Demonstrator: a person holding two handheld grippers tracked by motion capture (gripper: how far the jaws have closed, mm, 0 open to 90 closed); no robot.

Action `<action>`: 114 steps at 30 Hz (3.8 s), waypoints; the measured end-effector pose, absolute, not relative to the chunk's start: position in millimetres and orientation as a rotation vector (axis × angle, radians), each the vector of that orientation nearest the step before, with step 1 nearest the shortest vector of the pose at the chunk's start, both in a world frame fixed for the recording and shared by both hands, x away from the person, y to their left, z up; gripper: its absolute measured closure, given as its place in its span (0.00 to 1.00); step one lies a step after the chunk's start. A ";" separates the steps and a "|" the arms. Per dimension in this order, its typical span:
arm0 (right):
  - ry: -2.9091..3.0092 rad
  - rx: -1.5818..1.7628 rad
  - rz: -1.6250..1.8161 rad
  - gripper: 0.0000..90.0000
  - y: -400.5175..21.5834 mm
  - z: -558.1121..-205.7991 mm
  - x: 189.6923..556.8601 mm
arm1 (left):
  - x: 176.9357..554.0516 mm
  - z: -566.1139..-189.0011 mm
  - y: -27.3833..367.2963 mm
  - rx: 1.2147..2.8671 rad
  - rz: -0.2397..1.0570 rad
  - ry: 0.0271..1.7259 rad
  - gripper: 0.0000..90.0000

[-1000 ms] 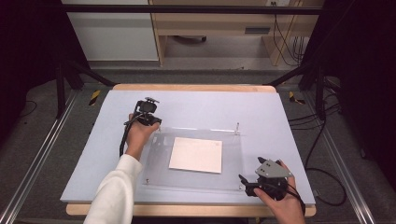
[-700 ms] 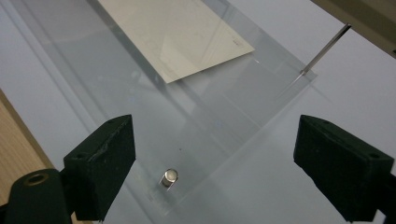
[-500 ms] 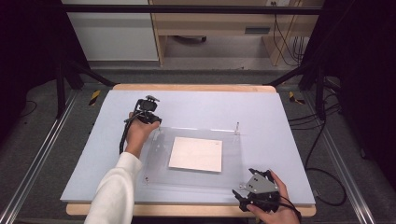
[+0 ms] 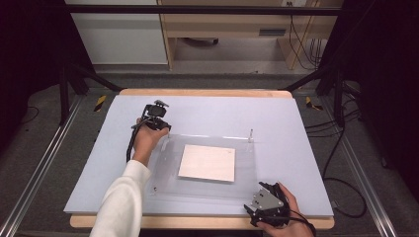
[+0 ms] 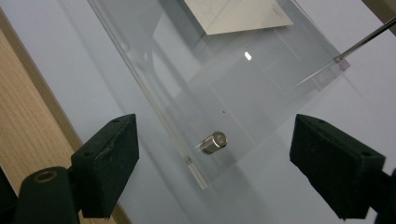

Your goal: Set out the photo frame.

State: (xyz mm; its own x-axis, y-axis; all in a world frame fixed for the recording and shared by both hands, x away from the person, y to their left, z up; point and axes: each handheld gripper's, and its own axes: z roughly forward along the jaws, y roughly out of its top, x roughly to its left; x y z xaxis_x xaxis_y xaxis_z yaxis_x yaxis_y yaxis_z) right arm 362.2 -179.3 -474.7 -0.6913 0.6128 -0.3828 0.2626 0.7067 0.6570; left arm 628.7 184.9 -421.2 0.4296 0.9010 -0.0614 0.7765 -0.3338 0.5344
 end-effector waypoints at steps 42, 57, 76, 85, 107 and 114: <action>2.209 0.491 0.721 0.59 -165.2 -470.1 365.4 | 630.1 -422.9 188.4 2.177 0.334 1.379 0.94; 2.168 0.499 0.736 0.63 -163.3 -461.6 363.4 | 586.8 -395.7 207.2 2.122 0.518 1.190 0.68; 2.121 0.503 0.748 0.68 -160.6 -450.5 362.0 | 486.7 -383.8 223.1 2.049 0.626 0.879 0.32; 2.101 0.511 0.773 0.69 -161.4 -443.9 362.9 | 458.2 -372.4 229.1 2.025 0.649 0.812 0.18; 2.104 0.558 0.794 0.72 -161.7 -418.8 372.7 | 408.1 -367.1 202.8 2.130 0.760 0.483 0.28; 2.113 0.568 0.805 0.72 -162.6 -414.4 375.4 | 404.0 -379.0 198.6 2.181 0.781 0.396 0.38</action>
State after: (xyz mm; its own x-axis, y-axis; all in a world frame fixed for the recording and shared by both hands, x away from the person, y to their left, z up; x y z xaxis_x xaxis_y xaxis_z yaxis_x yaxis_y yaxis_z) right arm 375.4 -162.6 -414.4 -0.5892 0.6231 -0.5144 0.1230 0.6984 0.7051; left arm 404.0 198.6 -379.0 0.7635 0.5027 0.4054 0.0297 -0.6544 0.7555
